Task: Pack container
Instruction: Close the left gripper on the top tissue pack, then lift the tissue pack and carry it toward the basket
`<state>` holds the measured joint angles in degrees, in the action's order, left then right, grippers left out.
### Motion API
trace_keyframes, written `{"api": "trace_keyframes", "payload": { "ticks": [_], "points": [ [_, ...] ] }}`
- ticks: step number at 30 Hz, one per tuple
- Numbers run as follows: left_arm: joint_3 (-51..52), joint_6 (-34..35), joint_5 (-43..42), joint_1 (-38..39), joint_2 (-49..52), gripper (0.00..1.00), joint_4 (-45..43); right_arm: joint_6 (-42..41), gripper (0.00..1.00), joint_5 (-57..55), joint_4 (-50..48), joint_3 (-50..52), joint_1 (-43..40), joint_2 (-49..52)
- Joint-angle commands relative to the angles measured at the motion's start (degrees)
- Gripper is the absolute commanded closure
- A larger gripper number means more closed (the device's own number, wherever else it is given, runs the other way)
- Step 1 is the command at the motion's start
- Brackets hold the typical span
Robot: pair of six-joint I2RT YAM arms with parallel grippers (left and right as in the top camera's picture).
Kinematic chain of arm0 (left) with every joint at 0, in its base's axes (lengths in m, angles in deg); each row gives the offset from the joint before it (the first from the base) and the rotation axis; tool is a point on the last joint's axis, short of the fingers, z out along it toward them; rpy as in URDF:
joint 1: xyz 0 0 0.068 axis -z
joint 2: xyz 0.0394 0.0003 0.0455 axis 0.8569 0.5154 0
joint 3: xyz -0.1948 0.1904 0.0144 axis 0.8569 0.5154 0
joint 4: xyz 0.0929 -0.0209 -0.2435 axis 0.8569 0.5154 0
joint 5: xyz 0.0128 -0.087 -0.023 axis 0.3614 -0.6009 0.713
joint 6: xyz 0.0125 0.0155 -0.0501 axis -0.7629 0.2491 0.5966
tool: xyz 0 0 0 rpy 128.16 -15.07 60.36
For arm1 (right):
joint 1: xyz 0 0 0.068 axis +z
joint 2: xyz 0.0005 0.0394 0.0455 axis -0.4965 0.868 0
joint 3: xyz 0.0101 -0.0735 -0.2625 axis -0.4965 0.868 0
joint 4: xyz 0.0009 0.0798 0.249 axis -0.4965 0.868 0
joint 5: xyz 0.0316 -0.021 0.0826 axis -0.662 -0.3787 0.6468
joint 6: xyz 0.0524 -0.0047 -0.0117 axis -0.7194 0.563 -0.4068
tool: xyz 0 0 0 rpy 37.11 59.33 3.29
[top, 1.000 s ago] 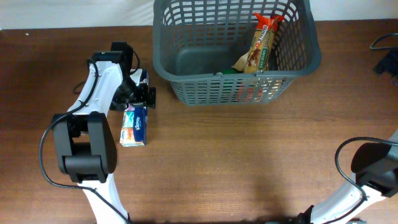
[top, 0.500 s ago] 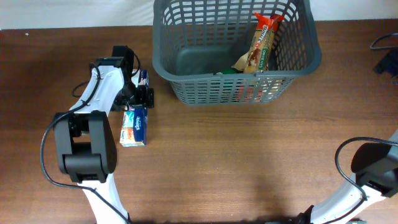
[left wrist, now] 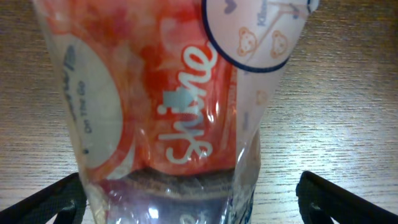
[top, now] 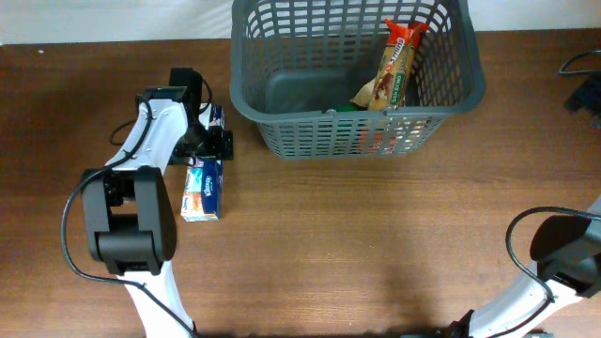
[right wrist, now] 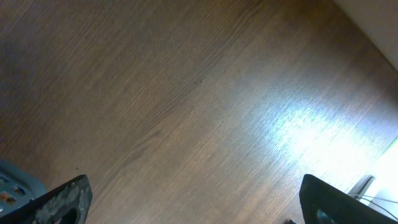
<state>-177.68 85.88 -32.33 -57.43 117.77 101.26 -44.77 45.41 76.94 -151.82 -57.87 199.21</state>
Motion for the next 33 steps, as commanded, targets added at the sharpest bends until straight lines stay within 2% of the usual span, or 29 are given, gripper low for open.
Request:
{"api": "trace_keyframes", "payload": {
  "ticks": [1,21,23,24,27,30,32,33],
  "points": [
    [0.3,0.0,-0.7,-0.2,1.6,0.01,-0.4,-0.7,0.01,0.1,-0.2,0.3,-0.4,-0.3],
    [0.3,0.0,-0.7,-0.2,5.1,0.0,-0.1,-0.7,0.01,0.1,-0.2,0.3,-0.4,-0.3],
    [0.3,0.0,-0.6,-0.2,5.1,0.11,0.1,-0.7,0.01,0.1,-0.2,0.3,-0.4,-0.3],
    [0.3,0.0,-0.6,-0.2,5.1,0.4,0.5,-0.7,0.01,0.1,-0.2,0.3,-0.4,-0.3],
    [0.3,0.1,-0.6,-0.2,5.1,0.67,0.8,-0.7,0.01,0.1,-0.2,0.3,-0.4,-0.3],
    [0.1,1.8,-0.4,-0.2,5.1,0.83,1.2,-0.7,0.01,0.1,-0.2,0.3,-0.4,-0.3],
    [-0.4,2.6,-0.4,-0.2,5.1,0.97,1.9,-0.7,0.01,0.1,-0.2,0.3,-0.4,-0.3],
    [-0.8,2.6,-0.4,-0.2,5.1,0.98,2.5,-0.7,0.01,0.1,-0.2,0.3,-0.4,-0.3]
  ]
}}
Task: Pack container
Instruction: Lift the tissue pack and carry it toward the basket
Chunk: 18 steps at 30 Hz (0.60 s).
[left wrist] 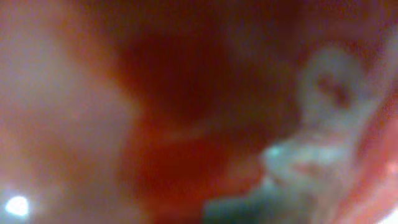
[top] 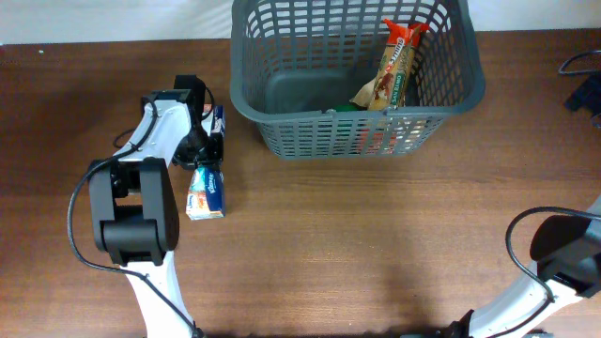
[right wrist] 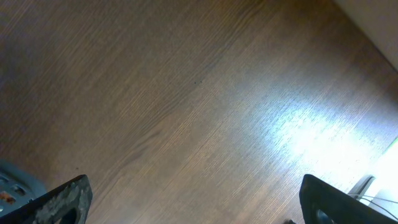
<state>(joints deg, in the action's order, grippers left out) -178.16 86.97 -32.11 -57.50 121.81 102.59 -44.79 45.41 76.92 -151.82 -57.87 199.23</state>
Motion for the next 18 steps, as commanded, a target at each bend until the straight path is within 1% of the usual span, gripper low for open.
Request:
{"api": "trace_keyframes", "payload": {
  "ticks": [1,5,10,18],
  "points": [
    [-1.0,1.5,-0.6,-0.2,1.0,0.98,2.1,-0.7,0.01,0.1,-0.2,0.3,-0.4,-0.3],
    [-5.9,2.0,2.2,-0.5,0.9,0.98,6.7,-0.7,0.01,0.1,-0.2,0.3,-0.4,-0.3],
    [-16.1,8.9,10.8,-2.6,-0.4,0.98,13.9,-0.7,0.01,0.1,-0.2,0.3,-0.4,-0.3],
    [-34.2,12.0,11.2,-9.1,-5.9,0.98,23.1,-0.7,0.01,0.1,-0.2,0.3,-0.4,-0.3]
  ]
}}
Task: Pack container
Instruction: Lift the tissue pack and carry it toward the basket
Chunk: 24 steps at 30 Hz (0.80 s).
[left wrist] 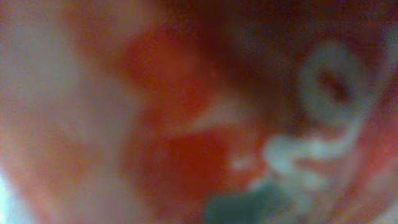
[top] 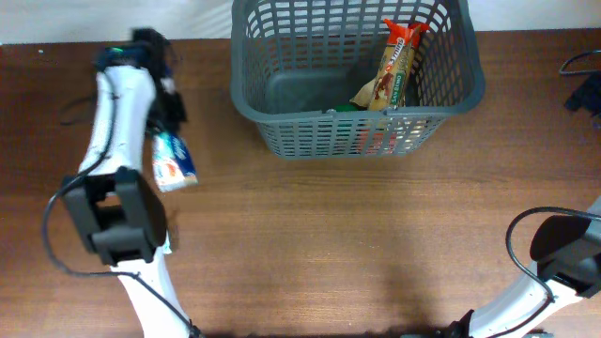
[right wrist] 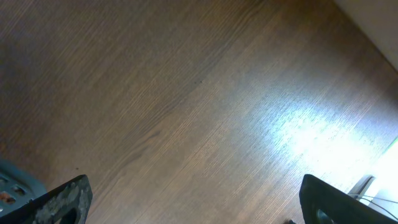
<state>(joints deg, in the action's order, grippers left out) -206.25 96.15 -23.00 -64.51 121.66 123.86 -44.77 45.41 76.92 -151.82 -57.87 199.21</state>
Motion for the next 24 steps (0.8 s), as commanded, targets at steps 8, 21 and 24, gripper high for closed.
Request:
{"api": "trace_keyframes", "payload": {
  "ticks": [8,21,24],
  "points": [
    [-18.7,2.8,2.1,1.3,-14.5,0.98,5.0,-0.7,0.01,0.1,-0.2,0.3,-0.4,-0.3],
    [-23.0,2.8,2.8,22.1,-25.8,0.98,-8.5,-0.7,0.01,0.1,-0.2,0.3,-0.4,-0.3],
    [-22.9,2.8,7.7,27.0,-24.4,0.98,-12.5,-0.7,0.01,0.1,-0.2,0.3,-0.4,-0.3]
  ]
}}
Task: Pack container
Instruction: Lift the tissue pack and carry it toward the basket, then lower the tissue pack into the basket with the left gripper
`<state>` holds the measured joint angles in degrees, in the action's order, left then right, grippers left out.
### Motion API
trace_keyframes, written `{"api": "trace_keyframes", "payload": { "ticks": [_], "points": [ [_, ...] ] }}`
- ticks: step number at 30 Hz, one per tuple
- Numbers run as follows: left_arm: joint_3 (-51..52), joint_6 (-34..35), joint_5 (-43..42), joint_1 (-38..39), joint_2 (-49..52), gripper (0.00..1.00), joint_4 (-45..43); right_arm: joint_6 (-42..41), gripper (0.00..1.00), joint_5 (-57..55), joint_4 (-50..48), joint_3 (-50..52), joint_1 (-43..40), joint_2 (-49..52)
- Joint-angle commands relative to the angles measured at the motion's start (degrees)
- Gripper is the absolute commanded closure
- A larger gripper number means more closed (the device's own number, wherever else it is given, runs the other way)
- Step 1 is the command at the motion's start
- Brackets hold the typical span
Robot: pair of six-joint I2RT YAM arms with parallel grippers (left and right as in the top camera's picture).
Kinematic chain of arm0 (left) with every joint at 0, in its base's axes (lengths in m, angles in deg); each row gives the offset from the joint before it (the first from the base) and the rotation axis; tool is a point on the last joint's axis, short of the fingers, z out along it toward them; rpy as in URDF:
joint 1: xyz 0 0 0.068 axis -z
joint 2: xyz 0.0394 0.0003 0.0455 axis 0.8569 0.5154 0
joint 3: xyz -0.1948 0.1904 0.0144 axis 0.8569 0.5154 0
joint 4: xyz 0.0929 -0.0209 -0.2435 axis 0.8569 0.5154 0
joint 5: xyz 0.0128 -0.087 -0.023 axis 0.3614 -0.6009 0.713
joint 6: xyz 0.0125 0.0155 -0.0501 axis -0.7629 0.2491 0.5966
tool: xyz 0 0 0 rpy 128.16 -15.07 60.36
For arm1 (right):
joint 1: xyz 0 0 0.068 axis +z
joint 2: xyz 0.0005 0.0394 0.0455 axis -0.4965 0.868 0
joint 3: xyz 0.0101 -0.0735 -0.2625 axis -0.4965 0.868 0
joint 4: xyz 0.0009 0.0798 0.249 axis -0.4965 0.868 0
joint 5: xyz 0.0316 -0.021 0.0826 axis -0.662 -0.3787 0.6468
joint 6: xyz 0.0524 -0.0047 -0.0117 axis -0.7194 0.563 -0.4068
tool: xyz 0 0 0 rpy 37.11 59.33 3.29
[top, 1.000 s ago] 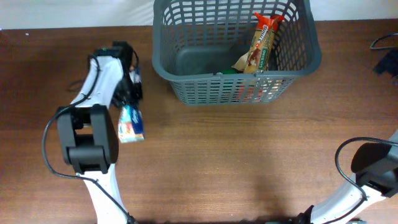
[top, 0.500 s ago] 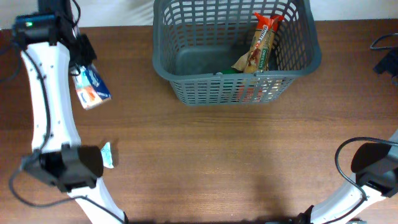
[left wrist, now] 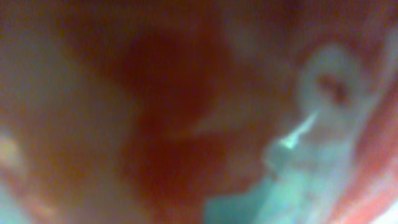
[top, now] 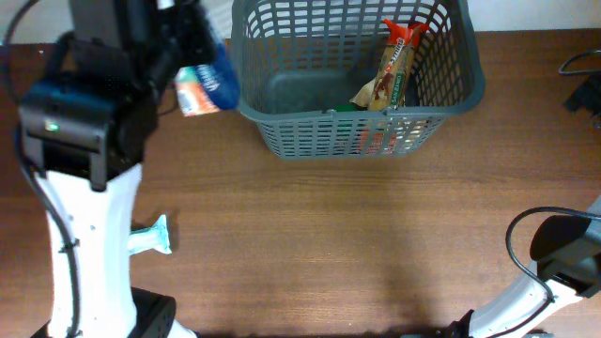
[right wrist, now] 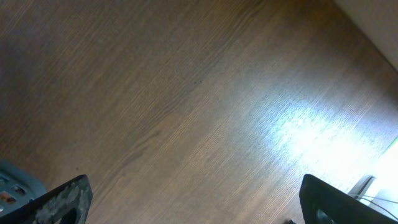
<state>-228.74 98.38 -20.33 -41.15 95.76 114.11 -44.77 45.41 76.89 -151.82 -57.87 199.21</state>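
The grey plastic basket (top: 282, 94) stands at the back of the table with a snack bar (top: 394, 61) upright against its right wall. My left gripper (top: 183, 47) is raised high, close to the overhead camera, shut on an orange, white and blue tissue packet (top: 205, 89). The packet hangs just outside the basket's left rim. In the left wrist view the tissue packet (left wrist: 155, 124) is a red and teal blur that hides the fingers. My right gripper (right wrist: 193, 202) is open over bare wood, holding nothing.
A small teal wrapper (top: 152, 237) lies on the table at the front left, beside the left arm's white link. Green and red items show low in the basket behind its front wall (top: 376, 131). The right arm's base (top: 559, 249) sits at the front right corner.
My left gripper, with the packet, was over the far left of the table; now it is much higher and further right, beside the basket's left rim. The teal wrapper now shows.
The left gripper stood open around the tissue packet lying left of the basket. Then it was down on the packet, which filled its camera. Then it held the packet at the far left, and now high beside the basket. The right arm stayed still.
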Motion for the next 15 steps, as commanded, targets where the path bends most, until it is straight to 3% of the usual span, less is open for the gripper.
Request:
{"api": "trace_keyframes", "payload": {
  "ticks": [1,15],
  "points": [
    [-0.4,0.5,5.7,4.4,1.9,0.98,-3.5,-0.7,0.01,0.1,-0.2,0.3,-0.4,-0.3],
    [-0.4,3.2,2.8,8.2,17.2,0.98,-13.0,-0.7,0.01,0.1,-0.2,0.3,-0.4,-0.3]
  ]
}}
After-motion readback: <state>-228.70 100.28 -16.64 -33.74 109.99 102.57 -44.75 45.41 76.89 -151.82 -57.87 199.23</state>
